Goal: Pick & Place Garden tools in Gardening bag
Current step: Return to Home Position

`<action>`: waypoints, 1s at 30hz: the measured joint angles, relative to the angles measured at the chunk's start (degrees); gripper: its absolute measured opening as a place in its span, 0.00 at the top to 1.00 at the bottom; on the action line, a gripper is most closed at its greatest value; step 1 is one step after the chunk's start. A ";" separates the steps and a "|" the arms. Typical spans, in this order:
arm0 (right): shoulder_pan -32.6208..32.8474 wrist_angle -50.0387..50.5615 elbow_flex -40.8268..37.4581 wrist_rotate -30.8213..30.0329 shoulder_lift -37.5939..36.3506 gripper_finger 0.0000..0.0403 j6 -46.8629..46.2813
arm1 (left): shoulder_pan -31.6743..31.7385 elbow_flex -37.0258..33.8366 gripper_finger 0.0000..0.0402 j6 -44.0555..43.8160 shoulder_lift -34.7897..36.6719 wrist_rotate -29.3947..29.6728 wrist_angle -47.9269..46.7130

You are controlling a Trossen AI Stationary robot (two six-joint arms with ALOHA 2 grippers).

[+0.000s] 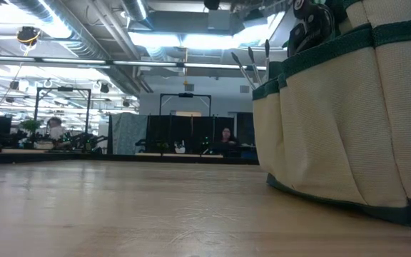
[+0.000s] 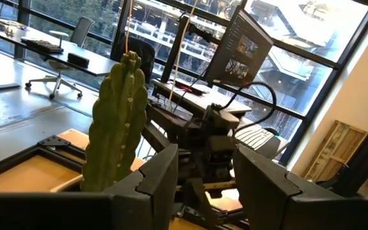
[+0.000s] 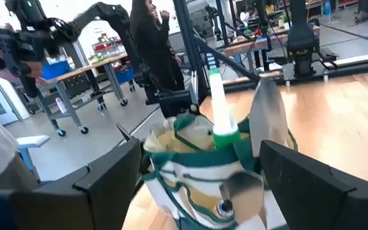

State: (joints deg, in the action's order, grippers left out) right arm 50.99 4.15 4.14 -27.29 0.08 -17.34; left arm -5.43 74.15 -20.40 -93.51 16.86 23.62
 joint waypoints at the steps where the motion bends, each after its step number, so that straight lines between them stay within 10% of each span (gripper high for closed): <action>1: -0.01 -0.15 -0.55 -0.04 0.00 0.20 0.02 | 0.00 0.00 0.64 -0.02 0.00 0.02 0.00; 15: -4.99 -3.61 -2.01 -2.58 0.02 0.20 4.56 | 0.01 0.00 0.64 -1.55 -0.02 0.02 -1.68; 30: -23.91 -2.54 -2.01 13.99 0.02 0.20 5.38 | 1.57 0.00 0.64 -1.95 -0.02 0.02 -1.64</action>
State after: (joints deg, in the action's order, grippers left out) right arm 27.08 1.61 2.13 -13.30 0.10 -11.97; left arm -3.86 74.15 -22.35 -93.54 16.88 21.98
